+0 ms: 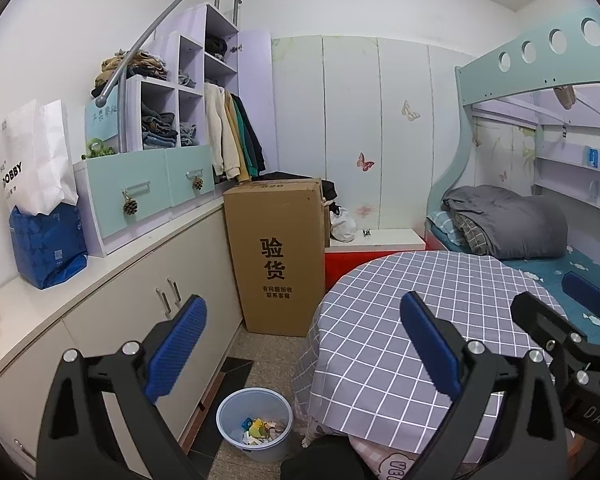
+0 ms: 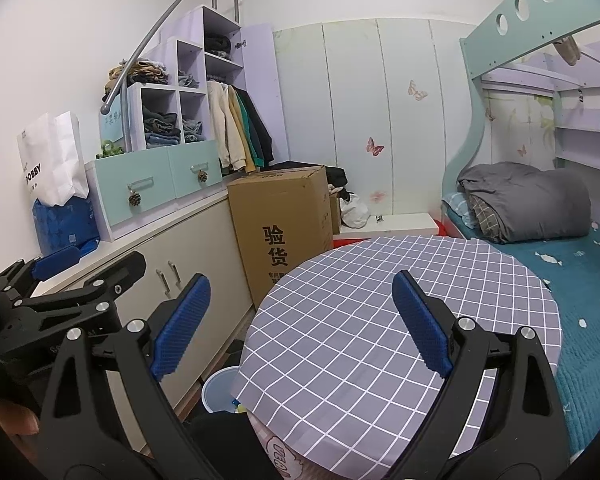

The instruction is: Collect trash

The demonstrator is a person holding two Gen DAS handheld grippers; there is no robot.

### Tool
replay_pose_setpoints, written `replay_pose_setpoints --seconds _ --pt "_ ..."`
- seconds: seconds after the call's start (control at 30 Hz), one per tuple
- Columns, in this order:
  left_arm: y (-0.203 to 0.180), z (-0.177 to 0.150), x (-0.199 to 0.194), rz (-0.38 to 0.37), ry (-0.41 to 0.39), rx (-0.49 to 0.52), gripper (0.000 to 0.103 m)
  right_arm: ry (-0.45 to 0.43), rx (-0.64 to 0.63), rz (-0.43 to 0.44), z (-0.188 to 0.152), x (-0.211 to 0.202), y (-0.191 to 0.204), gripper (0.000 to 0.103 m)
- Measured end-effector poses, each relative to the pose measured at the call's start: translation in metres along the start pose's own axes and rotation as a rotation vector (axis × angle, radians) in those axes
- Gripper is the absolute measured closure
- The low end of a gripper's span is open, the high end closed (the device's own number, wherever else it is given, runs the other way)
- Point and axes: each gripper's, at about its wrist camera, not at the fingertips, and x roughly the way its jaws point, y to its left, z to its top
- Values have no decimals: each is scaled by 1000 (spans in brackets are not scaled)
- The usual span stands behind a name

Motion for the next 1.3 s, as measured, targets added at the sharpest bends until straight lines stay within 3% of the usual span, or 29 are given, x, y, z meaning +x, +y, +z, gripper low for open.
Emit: replay_pose_setpoints --seconds 1.3 --pt "8 0 10 39 9 2 8 24 4 25 1 17 4 12"
